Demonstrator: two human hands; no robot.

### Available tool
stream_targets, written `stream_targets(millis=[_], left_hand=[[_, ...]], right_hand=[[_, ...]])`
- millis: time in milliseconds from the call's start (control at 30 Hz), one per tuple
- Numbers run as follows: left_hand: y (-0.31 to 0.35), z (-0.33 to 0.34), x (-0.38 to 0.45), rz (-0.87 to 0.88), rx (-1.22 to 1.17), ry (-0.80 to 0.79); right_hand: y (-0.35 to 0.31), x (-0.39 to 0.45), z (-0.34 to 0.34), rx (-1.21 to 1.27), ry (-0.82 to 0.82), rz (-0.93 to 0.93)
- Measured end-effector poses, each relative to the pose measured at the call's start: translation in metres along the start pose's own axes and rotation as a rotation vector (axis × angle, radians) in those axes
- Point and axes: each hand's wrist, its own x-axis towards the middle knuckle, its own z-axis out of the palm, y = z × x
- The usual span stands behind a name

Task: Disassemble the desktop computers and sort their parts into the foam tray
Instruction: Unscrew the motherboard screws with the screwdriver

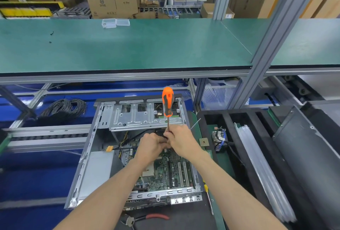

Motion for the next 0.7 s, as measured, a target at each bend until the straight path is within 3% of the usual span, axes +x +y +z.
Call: stream_targets(millis=[200, 400, 567, 700], left_hand=[[-0.023, 0.001, -0.001, -0.131, 0.143, -0.148], [-0.027, 0.004, -0.001, -0.103, 0.183, -0.209], [-0.023, 0.010, 0.002, 0.075, 0.314, -0.309], [-0.016, 0.019, 0.009, 0.263, 0.602, -0.406]], right_hand=[[0.005, 0.002, -0.008, 0.037, 0.044, 0.015], [0.001, 0.003, -0.014, 0.069, 0.078, 0.001], [0.006, 0.001, -0.009, -0.020, 0.077, 0.016], [0.015, -0.003, -0.004, 0.009, 0.125, 0.048]])
